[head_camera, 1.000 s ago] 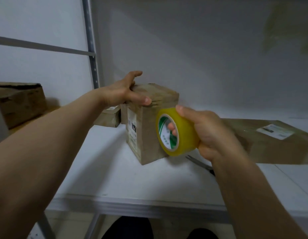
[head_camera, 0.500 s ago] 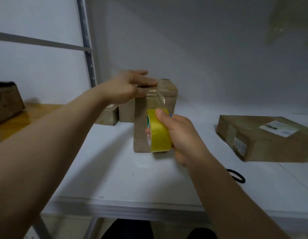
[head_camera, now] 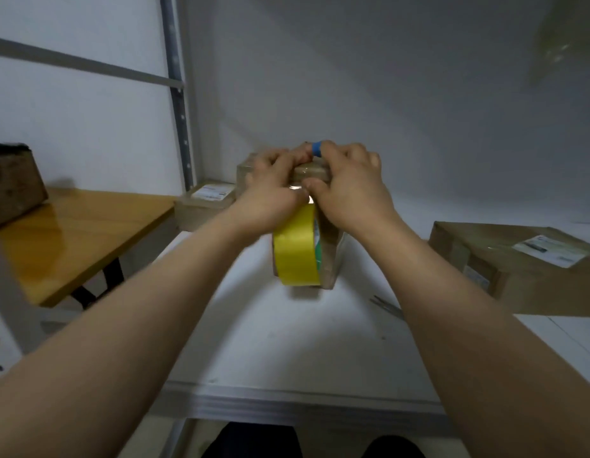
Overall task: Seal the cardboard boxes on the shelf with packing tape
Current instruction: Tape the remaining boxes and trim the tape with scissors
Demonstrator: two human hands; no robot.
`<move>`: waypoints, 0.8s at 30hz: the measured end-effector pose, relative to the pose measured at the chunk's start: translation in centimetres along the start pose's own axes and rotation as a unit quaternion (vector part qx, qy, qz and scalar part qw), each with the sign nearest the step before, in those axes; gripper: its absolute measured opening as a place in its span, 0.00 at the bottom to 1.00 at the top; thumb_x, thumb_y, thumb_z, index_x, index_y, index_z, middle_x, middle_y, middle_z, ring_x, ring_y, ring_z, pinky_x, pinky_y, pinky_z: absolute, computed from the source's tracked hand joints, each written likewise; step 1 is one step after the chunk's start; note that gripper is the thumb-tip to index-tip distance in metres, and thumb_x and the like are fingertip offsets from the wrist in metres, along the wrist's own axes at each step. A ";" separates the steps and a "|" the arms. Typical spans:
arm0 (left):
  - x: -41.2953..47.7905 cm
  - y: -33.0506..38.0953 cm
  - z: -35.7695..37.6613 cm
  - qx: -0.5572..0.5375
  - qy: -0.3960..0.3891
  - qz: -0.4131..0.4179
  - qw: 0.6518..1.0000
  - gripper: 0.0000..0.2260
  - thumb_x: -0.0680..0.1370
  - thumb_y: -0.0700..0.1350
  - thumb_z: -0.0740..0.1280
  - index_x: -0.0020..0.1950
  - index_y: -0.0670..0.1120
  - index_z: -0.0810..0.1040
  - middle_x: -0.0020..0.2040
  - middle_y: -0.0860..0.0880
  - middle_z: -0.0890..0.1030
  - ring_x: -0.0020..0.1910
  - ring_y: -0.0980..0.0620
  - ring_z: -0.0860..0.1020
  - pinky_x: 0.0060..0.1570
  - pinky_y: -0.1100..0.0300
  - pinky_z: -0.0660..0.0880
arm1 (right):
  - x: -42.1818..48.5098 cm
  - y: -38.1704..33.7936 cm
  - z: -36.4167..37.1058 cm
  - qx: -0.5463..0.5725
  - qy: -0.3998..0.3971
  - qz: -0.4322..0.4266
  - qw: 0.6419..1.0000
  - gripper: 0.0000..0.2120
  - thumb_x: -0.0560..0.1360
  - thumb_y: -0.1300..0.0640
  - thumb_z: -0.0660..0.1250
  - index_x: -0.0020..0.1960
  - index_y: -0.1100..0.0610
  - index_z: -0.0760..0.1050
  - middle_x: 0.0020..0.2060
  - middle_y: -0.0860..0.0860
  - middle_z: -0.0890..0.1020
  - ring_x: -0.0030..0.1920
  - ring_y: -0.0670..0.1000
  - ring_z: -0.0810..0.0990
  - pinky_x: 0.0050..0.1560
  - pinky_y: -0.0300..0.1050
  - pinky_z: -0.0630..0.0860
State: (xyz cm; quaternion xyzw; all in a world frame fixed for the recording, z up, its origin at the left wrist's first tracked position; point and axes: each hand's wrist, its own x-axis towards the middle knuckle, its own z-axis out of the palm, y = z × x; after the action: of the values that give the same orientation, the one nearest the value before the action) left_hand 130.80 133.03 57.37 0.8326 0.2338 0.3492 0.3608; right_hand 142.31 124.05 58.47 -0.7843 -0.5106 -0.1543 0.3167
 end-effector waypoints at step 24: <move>-2.7 -2.7 3.6 -0.094 -0.012 -0.220 0.971 0.22 0.81 0.64 0.61 0.52 0.46 0.80 0.50 0.44 0.83 0.49 0.44 0.80 0.55 0.49 0.79 | 1.9 1.0 -0.7 -0.074 -0.047 0.026 0.996 0.31 0.73 0.37 0.70 0.73 0.37 0.65 0.66 0.53 0.65 0.70 0.59 0.61 0.55 0.50 0.69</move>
State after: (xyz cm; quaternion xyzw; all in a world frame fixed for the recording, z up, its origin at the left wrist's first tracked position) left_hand 131.44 131.42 52.39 0.7271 0.3732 0.2717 0.5082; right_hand 144.10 124.66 59.78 -0.8250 -0.4915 -0.1464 0.2374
